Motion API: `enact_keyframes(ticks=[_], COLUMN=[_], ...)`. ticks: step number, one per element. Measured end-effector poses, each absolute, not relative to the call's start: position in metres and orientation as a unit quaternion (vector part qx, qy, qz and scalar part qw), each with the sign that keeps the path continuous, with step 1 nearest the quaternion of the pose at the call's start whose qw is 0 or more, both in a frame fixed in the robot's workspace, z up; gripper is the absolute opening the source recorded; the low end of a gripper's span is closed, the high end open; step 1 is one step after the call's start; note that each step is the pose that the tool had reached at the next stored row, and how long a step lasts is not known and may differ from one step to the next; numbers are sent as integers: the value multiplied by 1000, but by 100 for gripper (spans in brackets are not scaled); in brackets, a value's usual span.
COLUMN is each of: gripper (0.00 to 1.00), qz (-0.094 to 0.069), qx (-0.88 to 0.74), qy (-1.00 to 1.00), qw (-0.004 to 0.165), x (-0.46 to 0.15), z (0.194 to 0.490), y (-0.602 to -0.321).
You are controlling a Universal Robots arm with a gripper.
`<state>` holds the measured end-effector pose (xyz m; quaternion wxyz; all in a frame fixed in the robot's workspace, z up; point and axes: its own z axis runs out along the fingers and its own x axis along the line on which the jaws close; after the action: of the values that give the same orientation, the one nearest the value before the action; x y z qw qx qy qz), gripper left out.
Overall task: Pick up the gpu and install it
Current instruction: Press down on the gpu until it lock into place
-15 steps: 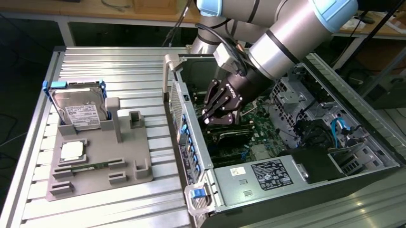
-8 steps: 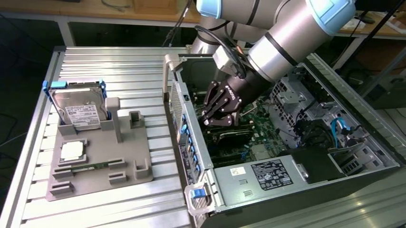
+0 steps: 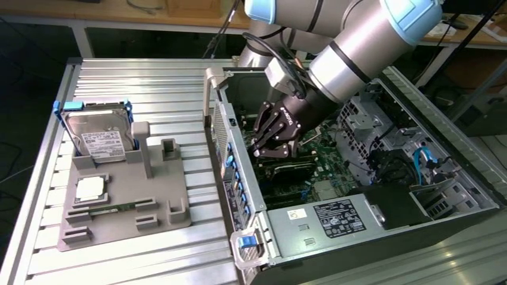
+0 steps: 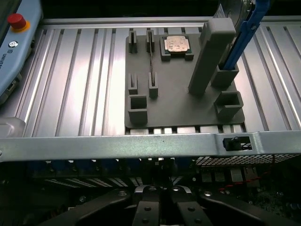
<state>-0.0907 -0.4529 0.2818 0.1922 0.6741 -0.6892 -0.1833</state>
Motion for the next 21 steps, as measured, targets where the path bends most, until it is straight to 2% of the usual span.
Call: enact_keyframes(ticks=[14, 21], gripper=[11, 11], qz=[-183, -187], qx=[674, 673], qy=[-689, -688], qw=[192, 195], x=[-90, -67], z=[276, 276], y=[-453, -453])
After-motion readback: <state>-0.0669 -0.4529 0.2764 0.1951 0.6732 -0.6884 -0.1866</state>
